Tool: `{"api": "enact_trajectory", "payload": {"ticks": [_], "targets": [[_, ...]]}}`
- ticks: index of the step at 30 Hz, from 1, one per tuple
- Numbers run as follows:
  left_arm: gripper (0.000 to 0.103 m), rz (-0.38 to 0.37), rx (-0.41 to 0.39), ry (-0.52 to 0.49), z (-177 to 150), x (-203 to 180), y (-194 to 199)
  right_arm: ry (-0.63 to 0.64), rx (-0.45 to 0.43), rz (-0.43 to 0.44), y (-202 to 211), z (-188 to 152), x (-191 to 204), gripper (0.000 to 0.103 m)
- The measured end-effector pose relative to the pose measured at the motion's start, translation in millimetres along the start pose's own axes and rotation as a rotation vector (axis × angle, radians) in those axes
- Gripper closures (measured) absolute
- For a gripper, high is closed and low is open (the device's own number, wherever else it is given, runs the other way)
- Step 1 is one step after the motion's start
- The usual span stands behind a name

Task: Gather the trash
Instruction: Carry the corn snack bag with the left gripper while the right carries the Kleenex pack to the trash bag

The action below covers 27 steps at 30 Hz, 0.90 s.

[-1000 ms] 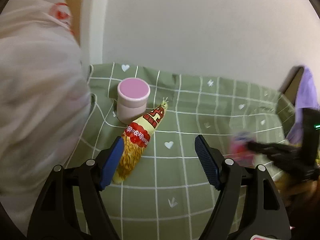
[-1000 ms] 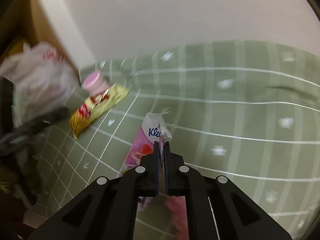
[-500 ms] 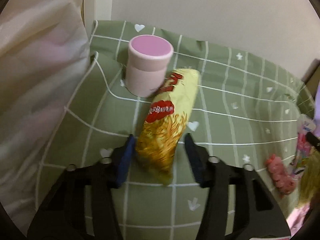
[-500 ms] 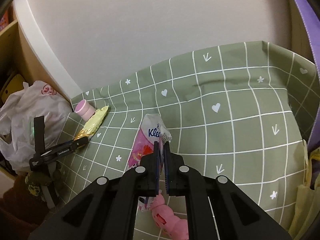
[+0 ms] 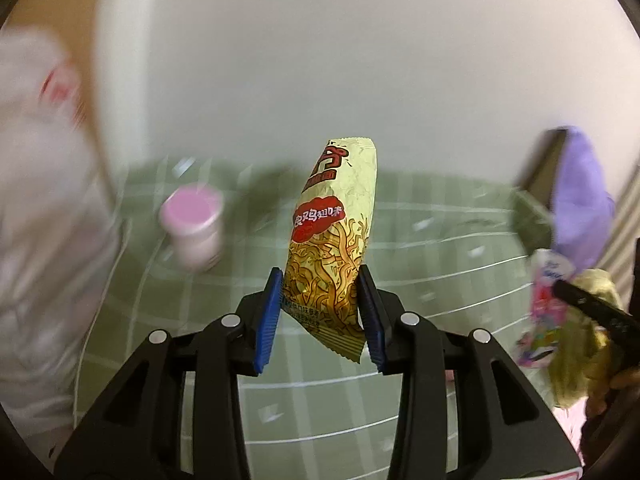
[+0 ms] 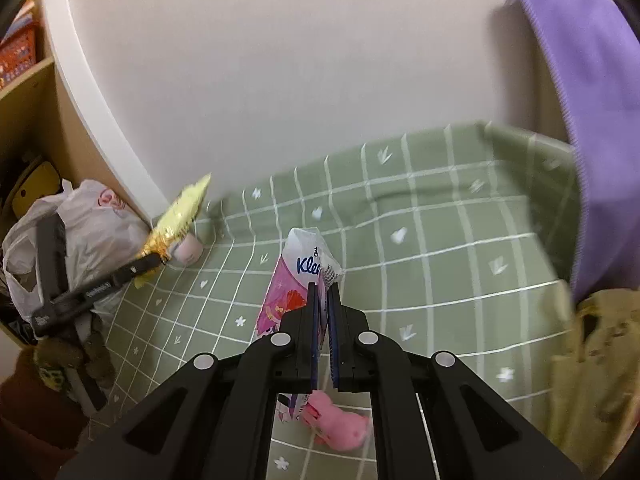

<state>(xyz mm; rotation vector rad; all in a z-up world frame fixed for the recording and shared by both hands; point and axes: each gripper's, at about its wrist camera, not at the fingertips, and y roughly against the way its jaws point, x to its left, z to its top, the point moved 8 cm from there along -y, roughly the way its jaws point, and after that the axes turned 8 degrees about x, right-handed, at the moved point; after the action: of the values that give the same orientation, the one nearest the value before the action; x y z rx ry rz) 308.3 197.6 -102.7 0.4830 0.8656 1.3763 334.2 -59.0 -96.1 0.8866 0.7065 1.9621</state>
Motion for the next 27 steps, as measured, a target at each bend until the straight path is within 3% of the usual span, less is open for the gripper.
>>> {"api": "enact_trajectory", "payload": {"ticks": [8,14,17,23,27], "targets": [[0.067,-0.197,-0.053,-0.208,31.8,-107.9,23.4,-0.016,-0.167,-0.111,86.3,8.5,-28.3,0.097],[0.067,-0.39,-0.054,-0.383,42.3,-202.0,29.8,-0.033,-0.308,-0.284,168.5,9.5,-56.6,0.097],[0.067,-0.494,-0.045,-0.467,42.6,-251.7,33.3,-0.054,-0.333,-0.358,195.5,5.2,-72.2,0.097],[0.067,-0.637,0.024,-0.619,22.9,-335.6,27.0,-0.176,-0.354,-0.49,240.7,-20.1,-116.8,0.097],[0.067,-0.692,0.121,-0.695,-0.8,-376.9,10.8,-0.22,-0.374,-0.57,265.2,-37.2,-133.1,0.097]]}}
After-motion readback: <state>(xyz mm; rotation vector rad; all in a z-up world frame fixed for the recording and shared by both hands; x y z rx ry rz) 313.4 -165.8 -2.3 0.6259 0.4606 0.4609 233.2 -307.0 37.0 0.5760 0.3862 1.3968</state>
